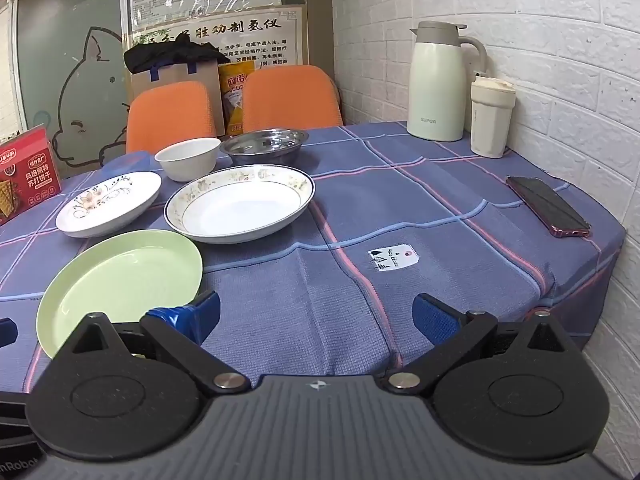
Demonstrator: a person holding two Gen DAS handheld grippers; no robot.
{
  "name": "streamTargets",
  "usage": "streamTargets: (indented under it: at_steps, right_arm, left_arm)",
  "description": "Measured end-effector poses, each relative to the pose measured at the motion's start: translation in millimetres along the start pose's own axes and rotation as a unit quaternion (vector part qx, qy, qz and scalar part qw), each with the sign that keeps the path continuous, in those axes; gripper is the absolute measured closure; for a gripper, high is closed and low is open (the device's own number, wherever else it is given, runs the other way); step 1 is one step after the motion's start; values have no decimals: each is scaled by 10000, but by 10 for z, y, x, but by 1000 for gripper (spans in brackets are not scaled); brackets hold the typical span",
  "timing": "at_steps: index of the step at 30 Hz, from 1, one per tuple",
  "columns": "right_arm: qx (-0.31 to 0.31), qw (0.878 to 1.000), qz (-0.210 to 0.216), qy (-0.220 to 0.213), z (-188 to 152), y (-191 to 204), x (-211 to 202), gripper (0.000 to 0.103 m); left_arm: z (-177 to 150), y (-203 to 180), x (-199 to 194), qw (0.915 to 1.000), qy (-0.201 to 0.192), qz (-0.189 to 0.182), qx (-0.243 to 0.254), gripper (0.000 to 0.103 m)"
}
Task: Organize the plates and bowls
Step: 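Move the left gripper toward the rim of the light-green plate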
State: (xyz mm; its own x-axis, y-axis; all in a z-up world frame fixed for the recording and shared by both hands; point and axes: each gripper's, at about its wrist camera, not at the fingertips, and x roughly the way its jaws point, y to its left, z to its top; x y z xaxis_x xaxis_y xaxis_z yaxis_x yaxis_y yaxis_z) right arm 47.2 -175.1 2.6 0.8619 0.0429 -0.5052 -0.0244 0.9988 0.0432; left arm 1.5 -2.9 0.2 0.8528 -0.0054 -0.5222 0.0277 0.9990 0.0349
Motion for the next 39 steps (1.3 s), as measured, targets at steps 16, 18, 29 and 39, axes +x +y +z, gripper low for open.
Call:
streamTargets:
  at_steps: [16, 18, 29, 39]
  right_arm:
    - [-41, 9999, 56, 81, -13, 38, 54, 13]
    - [-49, 9999, 65, 89, -14, 44, 58, 13]
    - [-86, 9999, 82, 97, -26, 71, 56, 13]
    - [-130, 9998, 98, 102, -32, 109, 61, 13]
  left_arm:
    - [-32, 57, 38, 9999, 57, 13, -81, 5]
    - [-33, 59, 39, 9999, 60, 15, -84, 5]
    - [-15, 98, 31, 9998, 53, -40, -164, 4]
    - [-3, 106, 21, 9998, 39, -79, -167, 5]
